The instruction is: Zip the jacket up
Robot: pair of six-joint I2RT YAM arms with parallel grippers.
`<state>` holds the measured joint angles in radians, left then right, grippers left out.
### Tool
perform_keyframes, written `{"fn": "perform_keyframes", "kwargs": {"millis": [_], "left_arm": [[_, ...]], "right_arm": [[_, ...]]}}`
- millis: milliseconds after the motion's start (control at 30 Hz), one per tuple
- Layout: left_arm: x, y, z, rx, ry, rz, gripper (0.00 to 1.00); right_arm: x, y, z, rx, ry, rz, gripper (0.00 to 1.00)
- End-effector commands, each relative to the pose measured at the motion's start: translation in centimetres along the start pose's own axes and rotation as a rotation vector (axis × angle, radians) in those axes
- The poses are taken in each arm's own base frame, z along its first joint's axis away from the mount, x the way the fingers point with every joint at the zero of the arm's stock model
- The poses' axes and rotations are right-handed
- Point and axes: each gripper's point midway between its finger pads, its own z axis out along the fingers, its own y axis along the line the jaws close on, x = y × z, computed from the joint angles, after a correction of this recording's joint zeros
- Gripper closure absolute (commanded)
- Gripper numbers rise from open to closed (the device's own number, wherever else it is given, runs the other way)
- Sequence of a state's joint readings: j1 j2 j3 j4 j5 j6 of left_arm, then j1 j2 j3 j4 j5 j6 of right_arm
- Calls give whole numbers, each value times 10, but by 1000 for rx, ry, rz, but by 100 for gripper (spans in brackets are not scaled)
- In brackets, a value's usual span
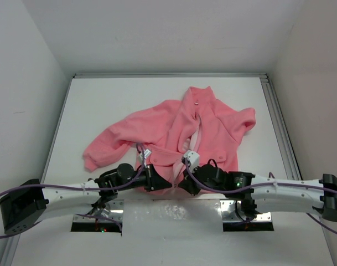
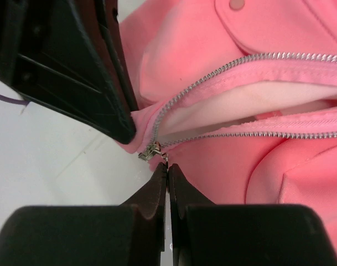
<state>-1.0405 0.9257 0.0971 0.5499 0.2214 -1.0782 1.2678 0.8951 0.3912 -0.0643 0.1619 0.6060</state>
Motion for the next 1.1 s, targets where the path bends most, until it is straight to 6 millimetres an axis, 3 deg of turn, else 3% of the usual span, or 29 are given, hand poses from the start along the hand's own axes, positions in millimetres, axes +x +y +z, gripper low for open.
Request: {"fn": "perform_keyframes", "kwargs": {"millis": [0, 200, 367, 500, 600, 867, 1067], "left_arm": [[5, -3, -1, 2, 28, 38, 100], [10, 10, -1, -84, 61, 93, 100], [17, 8, 0, -87, 113, 135, 100], [26, 1, -1, -55, 163, 146, 100], [31, 3, -5, -62, 190, 160, 100], [43, 4, -7, -49, 249, 178, 100], [46, -14, -3, 6, 274, 233, 100]], "right_arm": [[-37, -7, -11, 86, -91, -21, 100], [-51, -34, -13, 280, -68, -102, 100], [-64, -49, -7, 407, -38, -185, 100], [-62, -64, -2, 487, 8, -212, 100], [-67, -83, -10, 544, -2, -186, 100], [-85, -105, -25, 591, -11, -146, 100], [-71, -117, -22, 617, 40, -127, 100]]}}
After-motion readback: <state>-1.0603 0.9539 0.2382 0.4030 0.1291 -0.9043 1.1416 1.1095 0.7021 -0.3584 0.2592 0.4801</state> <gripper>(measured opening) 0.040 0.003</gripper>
